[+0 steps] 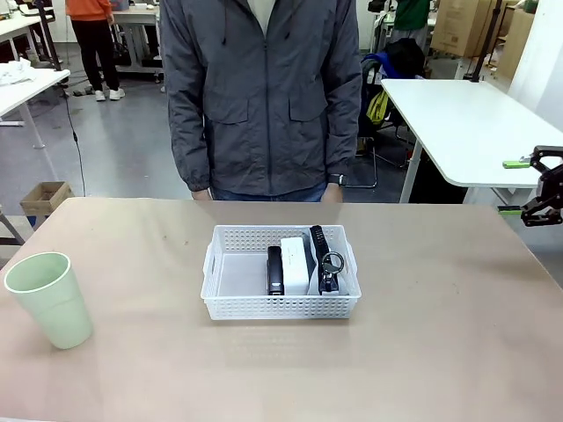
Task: Efficiently arrange items inside the basket to fit them all.
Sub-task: Pick up the Reusable plastic cup and place it inside the Organizing basket.
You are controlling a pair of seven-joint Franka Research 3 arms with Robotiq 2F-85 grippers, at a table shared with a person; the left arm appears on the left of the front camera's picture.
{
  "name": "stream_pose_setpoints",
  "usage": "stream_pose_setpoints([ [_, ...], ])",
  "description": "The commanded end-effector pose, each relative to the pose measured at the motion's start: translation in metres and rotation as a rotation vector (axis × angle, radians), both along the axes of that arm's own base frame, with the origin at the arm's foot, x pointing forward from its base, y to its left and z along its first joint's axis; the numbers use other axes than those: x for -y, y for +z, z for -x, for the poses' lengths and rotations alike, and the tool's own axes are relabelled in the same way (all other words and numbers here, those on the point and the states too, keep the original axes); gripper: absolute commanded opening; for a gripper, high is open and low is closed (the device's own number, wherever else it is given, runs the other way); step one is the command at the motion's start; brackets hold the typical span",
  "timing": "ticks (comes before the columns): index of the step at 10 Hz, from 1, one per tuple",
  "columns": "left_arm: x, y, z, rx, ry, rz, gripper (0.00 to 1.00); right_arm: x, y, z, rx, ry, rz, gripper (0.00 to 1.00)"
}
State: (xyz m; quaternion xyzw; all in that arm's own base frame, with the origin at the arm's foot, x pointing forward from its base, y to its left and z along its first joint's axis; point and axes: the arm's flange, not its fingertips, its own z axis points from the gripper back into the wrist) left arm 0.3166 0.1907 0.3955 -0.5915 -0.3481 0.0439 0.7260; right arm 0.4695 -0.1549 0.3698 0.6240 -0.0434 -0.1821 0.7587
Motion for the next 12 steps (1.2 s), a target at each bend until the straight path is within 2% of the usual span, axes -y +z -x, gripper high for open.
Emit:
stream_pose_setpoints([
  [1, 0.001, 0.002, 0.004, -0.008, -0.003, 0.004, 1.00, 0.002, 0.002, 0.001, 0.017, 0.016, 0.007, 1.00],
  [6, 0.000, 0.000, 0.000, 0.000, 0.000, 0.000, 1.00, 0.002, 0.002, 0.001, 0.017, 0.016, 0.007, 1.00],
  [7, -0.010, -0.002, -0.001, -0.030, 0.023, 0.001, 1.00, 0.002, 0.002, 0.001, 0.017, 0.016, 0.007, 1.00],
  [8, -0.013, 0.001, 0.003, 0.064, -0.063, -0.004, 1.00, 0.002, 0.002, 0.001, 0.017, 0.016, 0.007, 1.00],
  [10, -0.024, 0.005, 0.015, 0.309, -0.298, -0.111, 1.00, 0.002, 0.002, 0.001, 0.017, 0.016, 0.007, 1.00],
  [12, -0.043, -0.003, 0.024, 0.427, -0.332, -0.142, 1.00, 0.002, 0.002, 0.001, 0.017, 0.016, 0.007, 1.00],
])
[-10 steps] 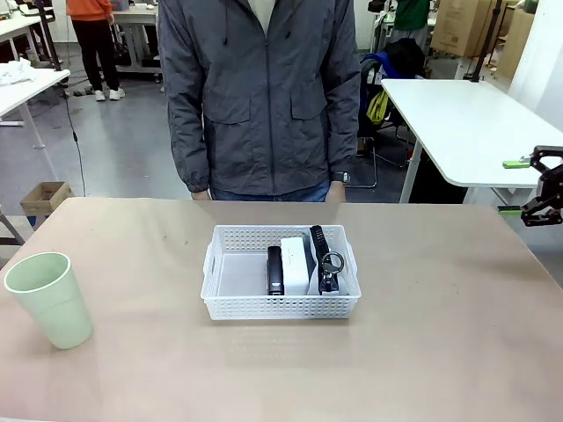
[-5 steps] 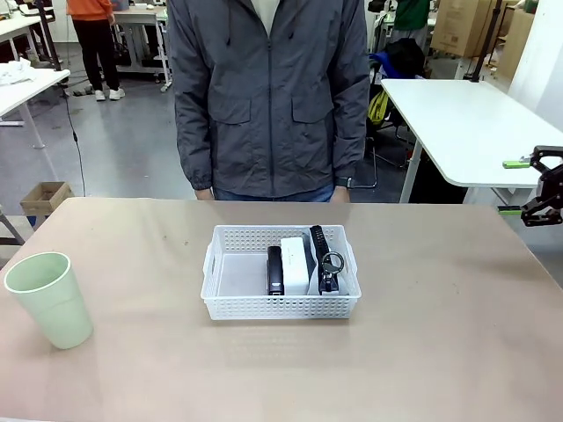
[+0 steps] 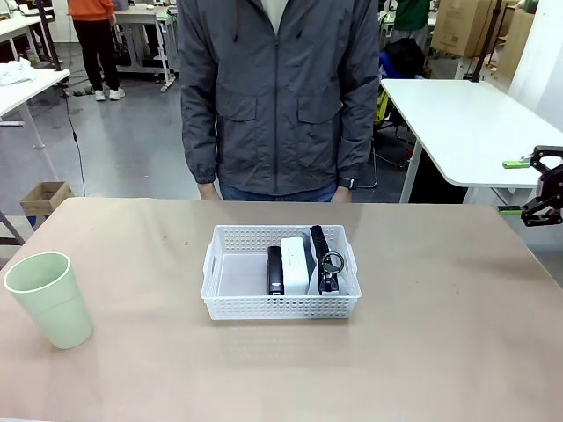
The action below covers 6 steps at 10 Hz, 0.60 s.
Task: Efficiently arrange items inside the basket to fit them all.
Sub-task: Pick up the Reusable plastic cup and place it inside the Organizing basket.
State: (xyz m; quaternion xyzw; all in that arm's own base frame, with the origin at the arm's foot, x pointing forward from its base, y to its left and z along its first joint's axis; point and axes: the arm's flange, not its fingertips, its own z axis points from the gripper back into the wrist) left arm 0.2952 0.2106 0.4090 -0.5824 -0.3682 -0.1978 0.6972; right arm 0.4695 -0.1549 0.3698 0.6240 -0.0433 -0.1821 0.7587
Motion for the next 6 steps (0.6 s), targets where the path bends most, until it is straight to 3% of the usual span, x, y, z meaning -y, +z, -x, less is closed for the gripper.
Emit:
stream_pose_setpoints([
  [1, -0.025, -0.020, 0.006, 0.139, -0.031, -0.027, 1.00, 0.002, 0.002, 0.001, 0.017, 0.016, 0.007, 1.00],
  [4, -0.024, -0.037, 0.008, 0.317, -0.133, -0.266, 1.00, 0.002, 0.002, 0.001, 0.017, 0.016, 0.007, 1.00],
  [5, -0.024, -0.047, 0.008, 0.340, -0.165, -0.324, 1.00, 0.002, 0.002, 0.001, 0.017, 0.016, 0.007, 1.00],
  [6, -0.023, -0.057, 0.009, 0.444, -0.227, -0.425, 1.00, 0.002, 0.002, 0.001, 0.017, 0.016, 0.007, 1.00],
])
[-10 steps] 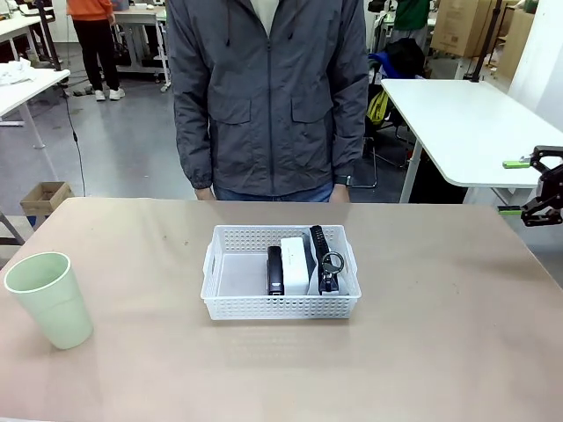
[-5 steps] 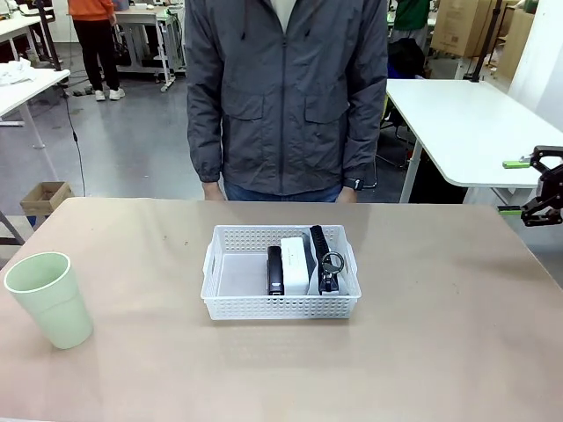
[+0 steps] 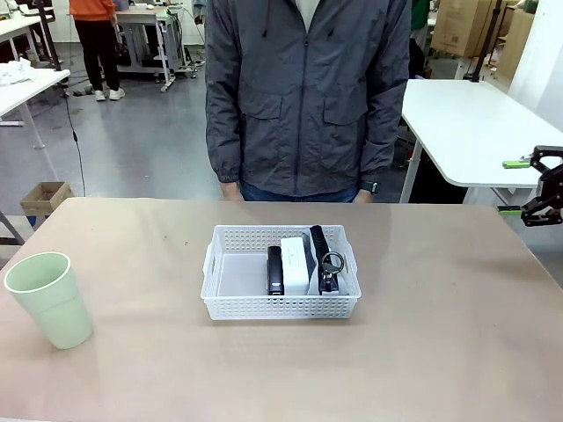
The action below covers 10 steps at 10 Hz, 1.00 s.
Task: Efficiently arrange items inside the basket to fit them all.
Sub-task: Pick up the Reusable plastic cup and place it inside the Organizing basket.
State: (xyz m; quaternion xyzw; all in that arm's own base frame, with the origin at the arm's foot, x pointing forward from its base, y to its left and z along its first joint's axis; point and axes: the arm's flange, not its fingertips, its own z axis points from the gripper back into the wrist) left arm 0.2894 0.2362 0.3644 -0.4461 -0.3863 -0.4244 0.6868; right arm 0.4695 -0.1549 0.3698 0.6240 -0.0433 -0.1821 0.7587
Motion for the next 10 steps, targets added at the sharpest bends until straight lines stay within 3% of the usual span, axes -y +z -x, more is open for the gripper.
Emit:
stream_pose_setpoints([
  [1, 0.003, -0.022, 0.006, 0.205, -0.078, -0.180, 1.00, 0.002, 0.002, 0.001, 0.017, 0.016, 0.007, 1.00],
  [4, 0.020, -0.045, 0.003, 0.328, -0.115, -0.296, 1.00, 0.002, 0.002, 0.001, 0.017, 0.016, 0.007, 1.00],
  [10, 0.071, -0.096, -0.038, 0.191, -0.127, -0.294, 1.00, 0.002, 0.002, 0.001, 0.017, 0.016, 0.007, 1.00],
])
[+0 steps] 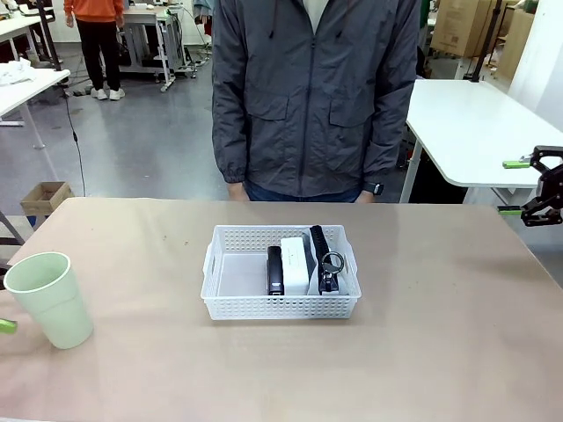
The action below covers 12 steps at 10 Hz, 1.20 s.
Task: Efficiently arrange items inside the basket to fit them all.
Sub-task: Pick up the Reusable plastic cup and place it inside the Organizing basket.
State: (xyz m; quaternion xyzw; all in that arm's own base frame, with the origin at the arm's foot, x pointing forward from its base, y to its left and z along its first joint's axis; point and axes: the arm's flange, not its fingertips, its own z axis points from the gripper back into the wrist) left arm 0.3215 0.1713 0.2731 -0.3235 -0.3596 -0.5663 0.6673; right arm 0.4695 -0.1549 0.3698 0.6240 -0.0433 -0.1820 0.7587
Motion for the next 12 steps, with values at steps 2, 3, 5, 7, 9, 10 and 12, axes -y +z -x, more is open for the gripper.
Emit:
stream_pose_setpoints([
  [2, 0.020, -0.014, -0.014, -0.040, 0.009, -0.027, 1.00, 0.002, 0.002, 0.001, 0.017, 0.016, 0.007, 1.00],
  [3, 0.023, -0.017, -0.015, -0.048, 0.003, -0.031, 1.00, 0.002, 0.002, 0.001, 0.017, 0.016, 0.007, 1.00],
  [5, 0.030, -0.023, -0.017, -0.060, -0.020, -0.027, 1.00, 0.002, 0.002, 0.001, 0.017, 0.016, 0.007, 1.00],
  [7, 0.038, -0.026, -0.020, -0.070, -0.044, -0.025, 1.00, 0.002, 0.002, 0.001, 0.017, 0.016, 0.007, 1.00],
  [9, 0.044, -0.028, -0.022, -0.088, -0.085, 0.003, 1.00, 0.002, 0.002, 0.001, 0.017, 0.016, 0.007, 1.00],
  [10, 0.046, -0.028, -0.021, -0.081, -0.100, 0.028, 1.00, 0.002, 0.002, 0.001, 0.017, 0.016, 0.007, 1.00],
  [12, 0.055, -0.024, -0.021, -0.082, -0.174, 0.094, 1.00, 0.002, 0.002, 0.001, 0.017, 0.016, 0.007, 1.00],
])
